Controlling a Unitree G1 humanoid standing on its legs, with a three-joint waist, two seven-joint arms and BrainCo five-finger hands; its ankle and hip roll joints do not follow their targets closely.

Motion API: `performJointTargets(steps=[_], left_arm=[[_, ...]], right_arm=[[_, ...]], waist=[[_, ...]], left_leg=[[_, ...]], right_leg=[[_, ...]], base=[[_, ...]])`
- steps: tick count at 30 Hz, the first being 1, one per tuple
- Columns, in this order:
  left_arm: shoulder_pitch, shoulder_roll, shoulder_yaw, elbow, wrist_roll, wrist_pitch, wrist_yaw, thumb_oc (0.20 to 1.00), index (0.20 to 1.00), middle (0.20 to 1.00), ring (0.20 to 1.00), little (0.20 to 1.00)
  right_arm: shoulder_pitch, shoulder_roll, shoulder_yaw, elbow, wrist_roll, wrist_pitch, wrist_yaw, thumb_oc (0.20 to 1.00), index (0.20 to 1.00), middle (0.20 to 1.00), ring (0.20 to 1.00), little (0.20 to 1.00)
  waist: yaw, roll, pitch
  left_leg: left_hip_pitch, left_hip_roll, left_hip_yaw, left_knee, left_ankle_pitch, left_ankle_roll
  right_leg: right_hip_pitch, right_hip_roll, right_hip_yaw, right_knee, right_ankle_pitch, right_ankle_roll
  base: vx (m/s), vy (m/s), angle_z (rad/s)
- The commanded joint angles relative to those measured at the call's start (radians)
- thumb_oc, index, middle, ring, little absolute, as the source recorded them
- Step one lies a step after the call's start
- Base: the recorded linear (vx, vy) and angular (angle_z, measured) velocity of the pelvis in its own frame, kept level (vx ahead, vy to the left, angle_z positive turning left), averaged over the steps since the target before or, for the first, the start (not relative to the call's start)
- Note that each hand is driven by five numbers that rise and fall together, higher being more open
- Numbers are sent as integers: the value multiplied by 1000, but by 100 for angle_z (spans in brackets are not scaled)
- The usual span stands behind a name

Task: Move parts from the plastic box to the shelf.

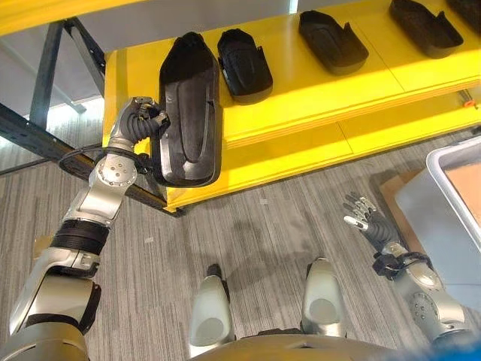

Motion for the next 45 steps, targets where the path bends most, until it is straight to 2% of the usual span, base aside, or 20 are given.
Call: performJointTargets(steps=[1, 7, 16, 17, 28, 45], left_arm=[[-112, 61, 64, 55, -31, -44, 51, 200, 200, 200, 200, 200], [-206, 102, 27, 124, -83, -48, 61, 200, 200, 200, 200, 200], [-331, 162, -37, 246, -147, -47, 62, 200, 200, 200, 200, 200], [-356, 174, -52, 265, -156, -43, 62, 200, 200, 200, 200, 200], [-452, 236, -123, 351, -154, -37, 61, 200, 200, 200, 200, 200], [-591, 287, -226, 401, -198, -39, 43, 200, 200, 200, 200, 200]], right_arm=[[-4, -41, -13, -49, -13, -49, 10, 1000, 1000, 1000, 1000, 1000], [5, -43, -2, -47, 1, -51, 17, 1000, 1000, 1000, 1000, 1000], [21, -64, 12, -47, 11, -50, 32, 1000, 1000, 1000, 1000, 1000], [18, -69, 16, -47, 14, -49, 33, 1000, 1000, 1000, 1000, 1000], [19, -87, 37, -37, 28, -38, 52, 1000, 1000, 1000, 1000, 1000], [-21, -126, 82, -38, 33, -36, 72, 1000, 1000, 1000, 1000, 1000]], waist=[[-13, -5, -40], [-30, -24, -25], [-40, -40, -6], [-40, -39, -2], [-25, -60, 4], [7, -79, 1]], left_leg=[[-20, -6, 73, 59, -129, 89], [-61, -4, 86, 83, -134, 96], [-102, 2, 88, 136, -154, 97], [-97, 6, 81, 147, -180, 93], [-135, -1, 72, 186, -196, 103], [-205, -22, 30, 236, -211, 118]], right_leg=[[-49, 59, 26, -118, 48, -73], [-87, 65, 48, -151, 76, -69], [-114, 70, 61, -150, 85, -69], [-107, 75, 62, -141, 64, -61], [-110, 70, 61, -152, 73, -55], [-109, 54, 35, -151, 69, -59]], base=[[-65, 104, -16], [-16, 42, -20], [1, 13, -2], [66, 22, -1], [3, 13, -1], [-1, 18, 8]])
